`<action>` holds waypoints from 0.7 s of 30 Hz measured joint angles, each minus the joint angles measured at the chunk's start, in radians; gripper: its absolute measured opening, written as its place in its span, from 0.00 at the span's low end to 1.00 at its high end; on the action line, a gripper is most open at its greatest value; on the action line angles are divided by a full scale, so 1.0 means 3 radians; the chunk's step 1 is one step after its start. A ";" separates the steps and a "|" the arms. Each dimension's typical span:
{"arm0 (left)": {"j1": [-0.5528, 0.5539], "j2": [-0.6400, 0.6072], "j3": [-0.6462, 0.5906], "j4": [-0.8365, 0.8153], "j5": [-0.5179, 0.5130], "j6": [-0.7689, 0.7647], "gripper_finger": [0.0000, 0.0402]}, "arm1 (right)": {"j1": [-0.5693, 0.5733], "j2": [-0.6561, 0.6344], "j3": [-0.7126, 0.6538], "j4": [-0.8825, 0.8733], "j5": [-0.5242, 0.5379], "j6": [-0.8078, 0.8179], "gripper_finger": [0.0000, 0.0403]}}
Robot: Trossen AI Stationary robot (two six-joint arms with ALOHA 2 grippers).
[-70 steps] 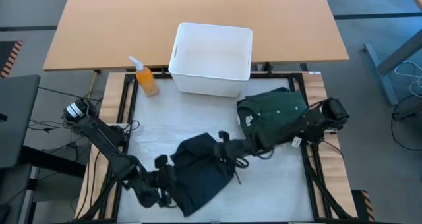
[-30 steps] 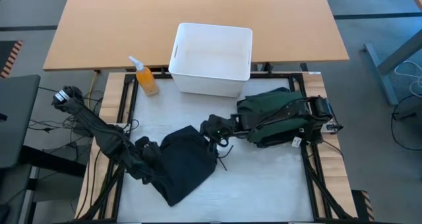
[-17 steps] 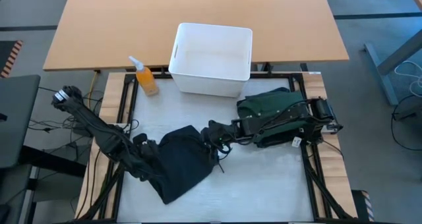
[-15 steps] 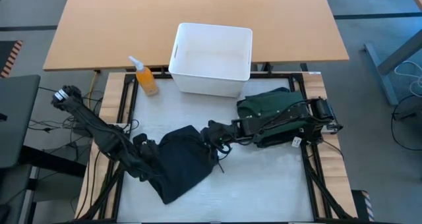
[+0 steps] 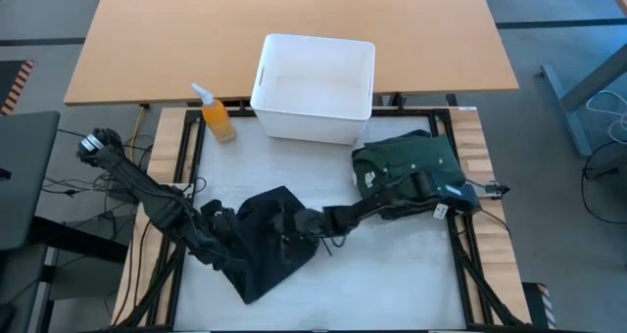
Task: Fold laundry
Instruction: Fold the black shorts
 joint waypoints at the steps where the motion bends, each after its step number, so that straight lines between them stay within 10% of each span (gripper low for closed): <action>1: 0.0010 0.0029 0.0000 -0.0009 0.0035 -0.0010 0.35 | -0.0027 0.0093 0.0069 -0.0045 0.0003 0.0055 0.48; 12: 0.0045 -0.0031 0.0074 -0.0469 0.0329 -0.0022 0.35 | -0.0040 0.0427 0.0326 -0.0543 -0.0275 0.0663 0.41; 21: -0.0026 -0.0342 0.0065 -0.0870 -0.0235 -0.0388 0.35 | -0.0054 0.0097 0.0303 -0.0624 -0.0281 0.0312 0.41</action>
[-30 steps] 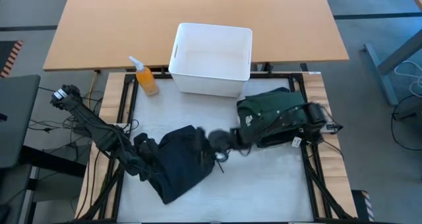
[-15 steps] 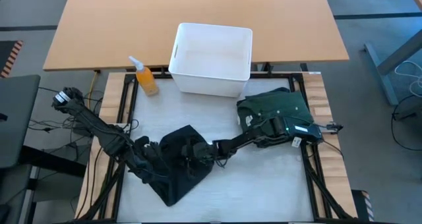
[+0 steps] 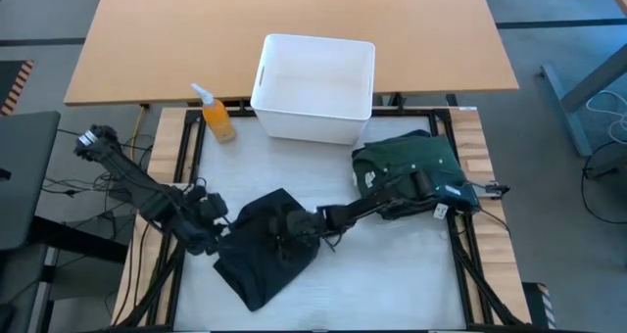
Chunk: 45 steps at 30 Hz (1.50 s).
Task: Fold laundry
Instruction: Fold the black shorts
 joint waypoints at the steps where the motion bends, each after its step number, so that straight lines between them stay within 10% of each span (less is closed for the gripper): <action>1: -0.0048 -0.0006 -0.0038 0.0148 -0.0120 -0.0001 0.35 | -0.0009 -0.0129 0.0003 -0.0086 -0.0004 -0.0038 0.41; 12: -0.0430 0.0205 -0.1177 0.2764 -0.0766 0.0571 0.35 | -0.0034 -0.1273 -0.0234 -0.1713 0.0093 -0.0095 0.41; 22: -0.0342 0.0208 -0.1488 0.2297 -0.0756 0.0459 0.35 | -0.0319 -0.1298 -0.0473 -0.1703 0.0167 0.0912 0.44; 36: -0.0341 0.0138 -0.1415 0.1937 -0.0810 0.0694 0.35 | -0.0647 -0.1094 -0.0476 -0.1960 -0.0297 0.1095 0.77; 41: -0.0352 -0.0074 -0.0942 0.0967 -0.0661 0.0211 0.35 | -0.0674 -0.0972 -0.0479 -0.2015 -0.0346 0.1094 0.78; 45: -0.0503 -0.0146 -0.0854 0.1221 -0.0487 -0.0288 0.35 | -0.0683 -0.0965 -0.0476 -0.2114 -0.0395 0.1092 0.78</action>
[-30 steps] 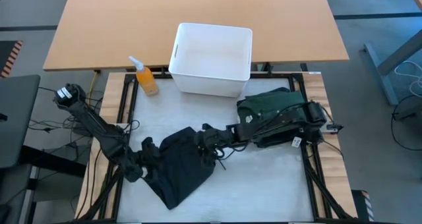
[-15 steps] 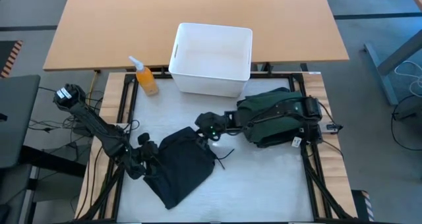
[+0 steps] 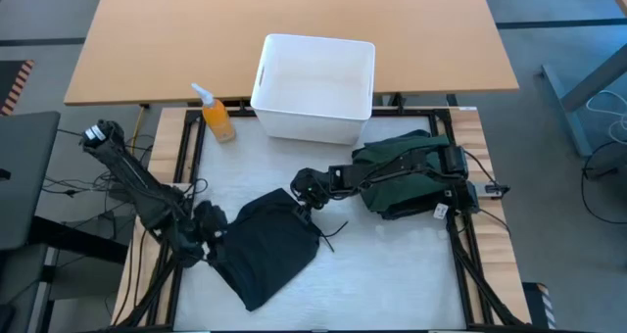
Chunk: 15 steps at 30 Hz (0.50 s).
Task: Fold laundry
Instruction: Fold the black shorts, then stack the black shorts on the green polo shirt
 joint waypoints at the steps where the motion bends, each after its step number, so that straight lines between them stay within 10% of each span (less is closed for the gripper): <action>1: -0.0053 0.0004 -0.0032 0.0145 0.0081 -0.0179 0.35 | 0.0000 0.0000 0.0000 -0.0016 -0.0028 0.0001 0.78; 15: -0.0937 0.0897 -0.0127 0.1507 -0.0146 -0.2605 0.35 | 0.0053 0.0000 -0.0061 -0.0101 -0.0022 -0.0100 0.78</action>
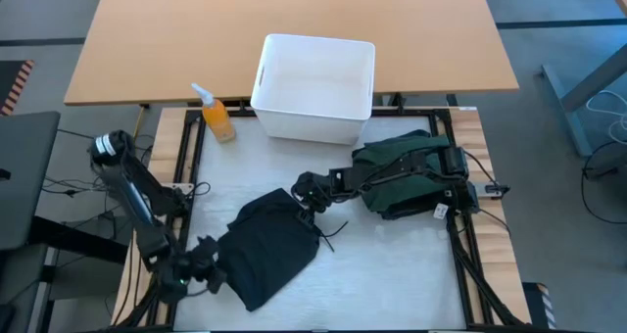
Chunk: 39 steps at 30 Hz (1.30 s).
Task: Fold laundry
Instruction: Stack the black shorts on the green polo shirt
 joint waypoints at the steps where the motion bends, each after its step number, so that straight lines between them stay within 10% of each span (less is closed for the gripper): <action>1: -0.0014 0.0122 0.0000 0.0107 0.0045 -0.0083 0.36 | -0.0001 0.0000 -0.0002 -0.0002 0.0002 -0.0010 0.78; 13: 0.0007 0.1086 0.0012 0.1010 -0.0056 -0.0668 0.53 | 0.0016 0.0000 -0.0004 0.0087 0.0088 -0.0169 0.78; 27: 0.0173 0.1123 0.0018 0.0659 -0.0405 -0.0694 0.57 | 0.0142 -0.0009 -0.0597 0.0808 0.0364 0.0430 0.76; 39: 0.0419 0.1128 0.0008 0.0575 -0.0502 -0.0335 0.44 | 0.0402 -0.0003 -0.0909 0.1622 0.0081 0.0777 0.35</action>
